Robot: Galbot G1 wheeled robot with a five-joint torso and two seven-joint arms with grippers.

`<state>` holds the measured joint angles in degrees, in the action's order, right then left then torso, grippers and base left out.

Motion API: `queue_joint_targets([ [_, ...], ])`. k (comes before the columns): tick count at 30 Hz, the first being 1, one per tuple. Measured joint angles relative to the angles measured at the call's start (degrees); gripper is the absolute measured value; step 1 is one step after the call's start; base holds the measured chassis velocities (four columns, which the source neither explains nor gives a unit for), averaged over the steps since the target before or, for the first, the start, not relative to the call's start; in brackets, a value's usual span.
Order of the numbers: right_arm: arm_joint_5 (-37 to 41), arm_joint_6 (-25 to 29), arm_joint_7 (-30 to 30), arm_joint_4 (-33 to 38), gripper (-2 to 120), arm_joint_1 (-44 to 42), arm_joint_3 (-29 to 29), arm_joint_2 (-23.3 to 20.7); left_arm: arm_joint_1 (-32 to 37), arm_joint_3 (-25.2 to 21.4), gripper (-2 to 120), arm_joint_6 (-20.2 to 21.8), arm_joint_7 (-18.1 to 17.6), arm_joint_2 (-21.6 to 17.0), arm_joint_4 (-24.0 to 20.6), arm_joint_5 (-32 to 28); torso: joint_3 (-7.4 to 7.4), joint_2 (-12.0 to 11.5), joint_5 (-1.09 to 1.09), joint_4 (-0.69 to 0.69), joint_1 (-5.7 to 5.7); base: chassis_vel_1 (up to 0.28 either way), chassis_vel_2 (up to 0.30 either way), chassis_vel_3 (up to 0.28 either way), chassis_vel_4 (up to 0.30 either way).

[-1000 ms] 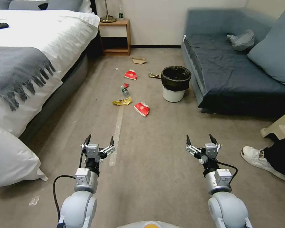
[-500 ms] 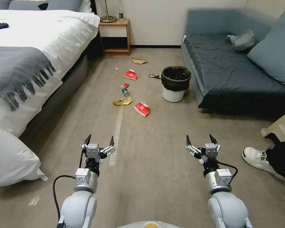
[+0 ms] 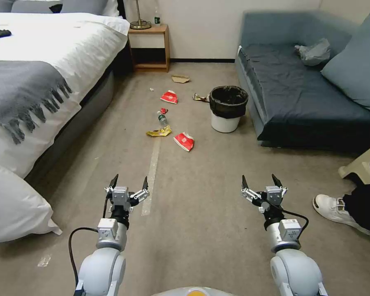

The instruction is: Pick up the trash can from the floor.

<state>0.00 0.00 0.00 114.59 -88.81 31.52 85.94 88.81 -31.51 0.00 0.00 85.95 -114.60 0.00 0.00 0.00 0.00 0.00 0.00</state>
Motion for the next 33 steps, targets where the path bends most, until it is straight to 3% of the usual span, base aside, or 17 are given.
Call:
queue_joint_targets([
  [5, 0.4, -0.1, -0.4, 0.1, 100, -0.3, 0.2, 0.0, 0.5, -0.5, 100, 0.1, -0.1, 0.2, -0.3, -0.6, 0.0, 0.0, 0.0, 0.0, 0.0, 0.0, 0.0, 0.0, 0.0],
  [9, 3.1, -0.9, -3.4, 1.5, 100, -2.0, 1.4, 0.2, 3.4, -3.6, 100, 0.4, -0.7, 1.4, -2.7, -3.8, 0.0, 0.0, -0.02, 0.0, 0.0, 0.0, 0.0, 0.0, 0.0],
  [16, 14.2, -4.6, -13.8, 6.7, 100, -7.4, 6.2, 0.5, 11.2, -13.9, 100, 1.4, -3.0, 5.5, -10.4, -15.5, 0.0, 0.0, 0.0, 0.01, 0.0, 0.0, 0.0, 0.0, 0.0],
  [18, 15.8, -5.2, -15.3, 7.4, 100, -8.1, 6.9, 0.5, 11.9, -15.1, 100, 1.3, -3.0, 5.9, -10.7, -16.9, -0.01, 0.0, 0.04, 0.04, 0.0, 0.0, 0.0, 0.0, 0.0],
  [20, 18.8, -6.2, -18.2, 8.7, 100, -9.5, 8.1, 0.6, 12.3, -16.0, 100, 1.0, -2.2, 6.2, -10.6, -18.6, 0.0, 0.0, -0.06, 0.0, 0.0, 0.0, 0.0, 0.0, 0.0],
  [22, 20.2, -7.0, -20.6, 8.4, 100, -9.2, 8.3, 0.7, 12.2, -16.3, 100, 0.4, -1.4, 6.3, -10.1, -19.4, 0.0, 0.0, 0.04, -0.01, 0.0, 0.0, 0.0, 0.0, 0.0],
  [33, 20.5, -7.2, -21.1, 6.8, 100, -7.8, 8.6, 0.4, 11.3, -16.1, 100, -2.9, 0.3, 6.3, -7.4, -20.2, 0.0, 0.0, -0.01, 0.0, 0.0, 0.0, 0.0, 0.0, 0.0],
])
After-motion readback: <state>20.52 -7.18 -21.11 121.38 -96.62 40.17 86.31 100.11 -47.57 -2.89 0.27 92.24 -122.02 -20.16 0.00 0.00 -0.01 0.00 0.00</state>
